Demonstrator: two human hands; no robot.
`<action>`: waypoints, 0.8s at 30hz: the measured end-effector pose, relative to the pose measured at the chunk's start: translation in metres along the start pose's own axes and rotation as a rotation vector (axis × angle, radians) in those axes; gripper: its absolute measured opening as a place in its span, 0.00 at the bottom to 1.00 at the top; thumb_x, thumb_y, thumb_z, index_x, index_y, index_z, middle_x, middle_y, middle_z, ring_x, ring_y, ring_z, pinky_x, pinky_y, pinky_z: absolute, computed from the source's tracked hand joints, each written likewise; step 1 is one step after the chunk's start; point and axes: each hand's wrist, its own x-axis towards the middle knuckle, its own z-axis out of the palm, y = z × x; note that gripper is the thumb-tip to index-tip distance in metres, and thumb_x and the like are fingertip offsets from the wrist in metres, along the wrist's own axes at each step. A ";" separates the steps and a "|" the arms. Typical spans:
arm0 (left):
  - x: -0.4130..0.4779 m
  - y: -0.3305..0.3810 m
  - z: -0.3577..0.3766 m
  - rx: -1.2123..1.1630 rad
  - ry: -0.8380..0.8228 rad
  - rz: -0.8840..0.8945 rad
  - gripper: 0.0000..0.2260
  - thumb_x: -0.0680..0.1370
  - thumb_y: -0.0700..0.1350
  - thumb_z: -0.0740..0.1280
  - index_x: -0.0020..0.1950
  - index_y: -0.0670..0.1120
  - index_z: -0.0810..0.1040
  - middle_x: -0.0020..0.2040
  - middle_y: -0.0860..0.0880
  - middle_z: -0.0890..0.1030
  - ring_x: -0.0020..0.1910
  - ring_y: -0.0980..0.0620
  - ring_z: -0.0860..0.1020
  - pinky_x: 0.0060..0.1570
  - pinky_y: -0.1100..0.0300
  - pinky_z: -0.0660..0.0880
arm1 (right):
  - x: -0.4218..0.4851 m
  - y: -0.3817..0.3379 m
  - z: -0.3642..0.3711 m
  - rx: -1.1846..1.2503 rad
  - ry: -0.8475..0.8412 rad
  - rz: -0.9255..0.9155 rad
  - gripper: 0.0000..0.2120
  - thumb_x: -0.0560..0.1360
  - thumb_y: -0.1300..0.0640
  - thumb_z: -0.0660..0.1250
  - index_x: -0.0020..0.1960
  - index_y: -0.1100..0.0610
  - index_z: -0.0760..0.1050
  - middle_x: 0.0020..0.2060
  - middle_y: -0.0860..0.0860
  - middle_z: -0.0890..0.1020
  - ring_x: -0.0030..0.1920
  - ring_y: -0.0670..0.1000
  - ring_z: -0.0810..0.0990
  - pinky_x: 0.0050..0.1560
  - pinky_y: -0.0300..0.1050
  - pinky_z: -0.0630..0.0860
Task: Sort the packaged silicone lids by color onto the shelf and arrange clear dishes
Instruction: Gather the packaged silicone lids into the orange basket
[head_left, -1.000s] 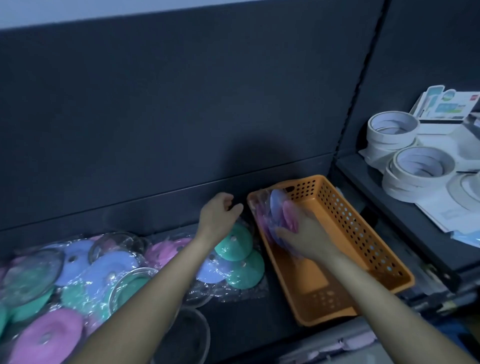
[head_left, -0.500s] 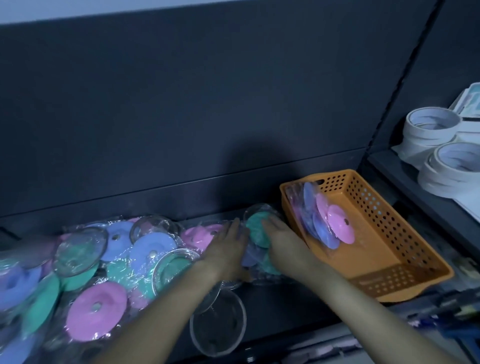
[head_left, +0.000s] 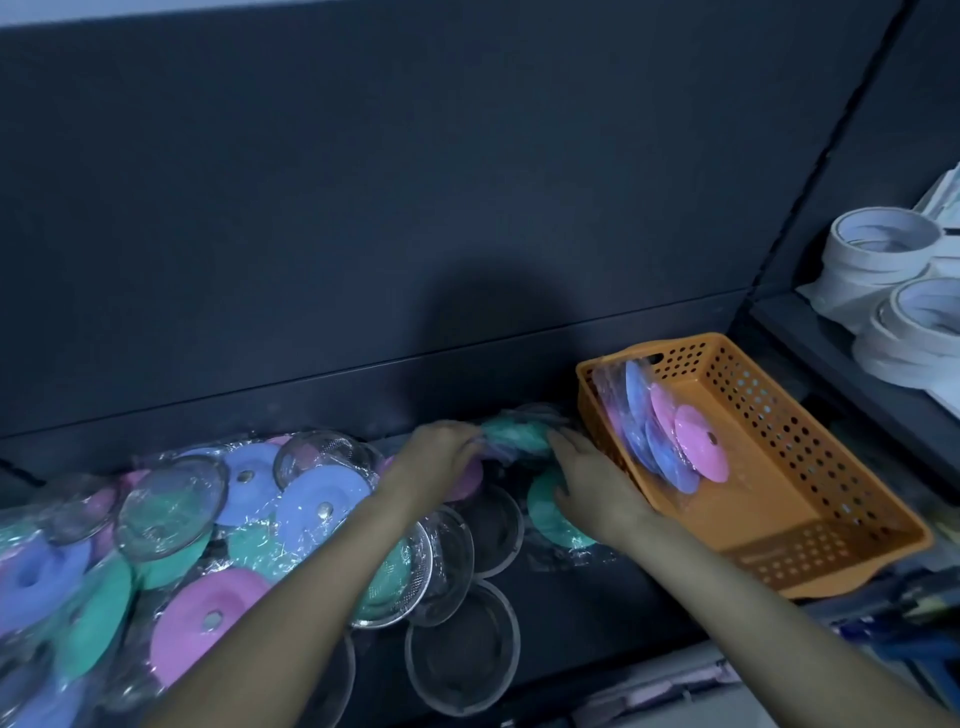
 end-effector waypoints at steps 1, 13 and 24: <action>0.000 -0.001 -0.005 -0.030 0.055 -0.024 0.11 0.79 0.45 0.62 0.50 0.41 0.81 0.49 0.43 0.83 0.50 0.45 0.79 0.52 0.55 0.70 | 0.001 0.000 0.000 0.013 0.017 -0.015 0.32 0.76 0.63 0.60 0.77 0.59 0.51 0.76 0.54 0.54 0.75 0.53 0.58 0.71 0.39 0.57; -0.009 -0.015 -0.030 -0.048 0.001 -0.023 0.18 0.80 0.43 0.63 0.70 0.45 0.71 0.64 0.45 0.77 0.63 0.49 0.76 0.61 0.68 0.65 | 0.015 -0.007 0.002 -0.017 0.300 -0.166 0.25 0.65 0.71 0.70 0.61 0.60 0.76 0.50 0.56 0.84 0.48 0.52 0.84 0.49 0.39 0.77; -0.004 -0.019 -0.014 0.197 -0.297 -0.311 0.37 0.63 0.67 0.68 0.67 0.52 0.68 0.65 0.48 0.76 0.62 0.46 0.75 0.58 0.57 0.72 | -0.030 -0.001 0.017 -0.311 -0.144 -0.118 0.39 0.74 0.49 0.65 0.77 0.52 0.47 0.77 0.55 0.46 0.75 0.60 0.49 0.74 0.53 0.55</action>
